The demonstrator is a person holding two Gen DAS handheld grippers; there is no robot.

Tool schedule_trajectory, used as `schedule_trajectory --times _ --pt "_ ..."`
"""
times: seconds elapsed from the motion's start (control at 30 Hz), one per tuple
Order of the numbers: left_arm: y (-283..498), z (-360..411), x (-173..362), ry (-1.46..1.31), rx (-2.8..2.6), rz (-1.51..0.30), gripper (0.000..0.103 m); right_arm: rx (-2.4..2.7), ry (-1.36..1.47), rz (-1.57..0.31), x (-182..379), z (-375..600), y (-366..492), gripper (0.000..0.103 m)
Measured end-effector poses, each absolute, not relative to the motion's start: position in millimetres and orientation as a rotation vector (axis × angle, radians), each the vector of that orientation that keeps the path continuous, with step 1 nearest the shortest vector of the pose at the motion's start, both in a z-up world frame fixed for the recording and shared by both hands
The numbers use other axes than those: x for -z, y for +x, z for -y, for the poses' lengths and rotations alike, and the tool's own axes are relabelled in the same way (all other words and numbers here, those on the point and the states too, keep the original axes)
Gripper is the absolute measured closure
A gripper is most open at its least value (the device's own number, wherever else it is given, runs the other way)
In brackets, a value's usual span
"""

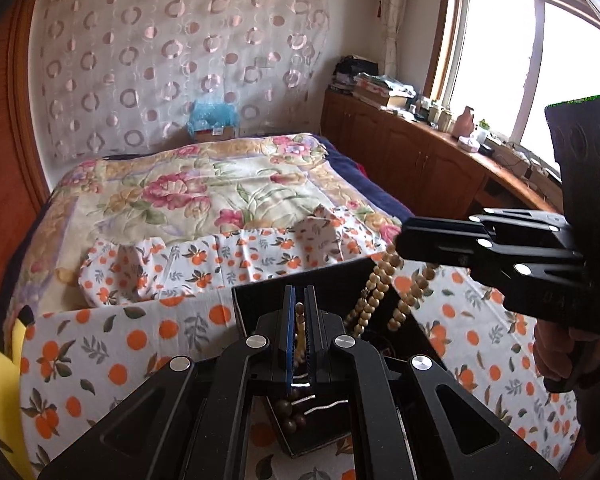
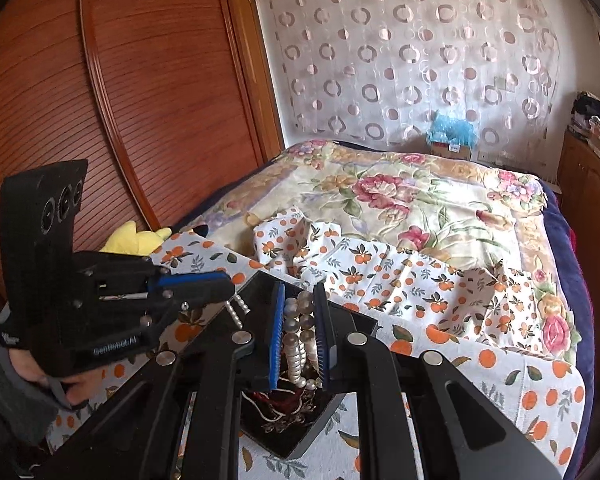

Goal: Organize jewelry
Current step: 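Open both tools over the black box to drop the necklaces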

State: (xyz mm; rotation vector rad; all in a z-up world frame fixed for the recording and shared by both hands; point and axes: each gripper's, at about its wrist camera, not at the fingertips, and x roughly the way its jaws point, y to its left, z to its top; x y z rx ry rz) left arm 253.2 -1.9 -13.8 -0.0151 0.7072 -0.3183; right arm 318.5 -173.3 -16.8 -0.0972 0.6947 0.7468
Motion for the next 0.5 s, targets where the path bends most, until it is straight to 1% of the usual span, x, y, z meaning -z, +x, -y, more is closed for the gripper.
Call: schedule_trajectory --times 0.3,0.5 --pt "250.9 8.6 24.1 -0.006 0.334 -0.719 0.099 -0.743 -0.098 -0.720 36.1 167.5 323.6 0.087" --pt "247.9 9.1 26.0 0.002 0.333 -0.720 0.099 -0.727 -0.087 -0.691 33.4 173.0 316.2 0.087"
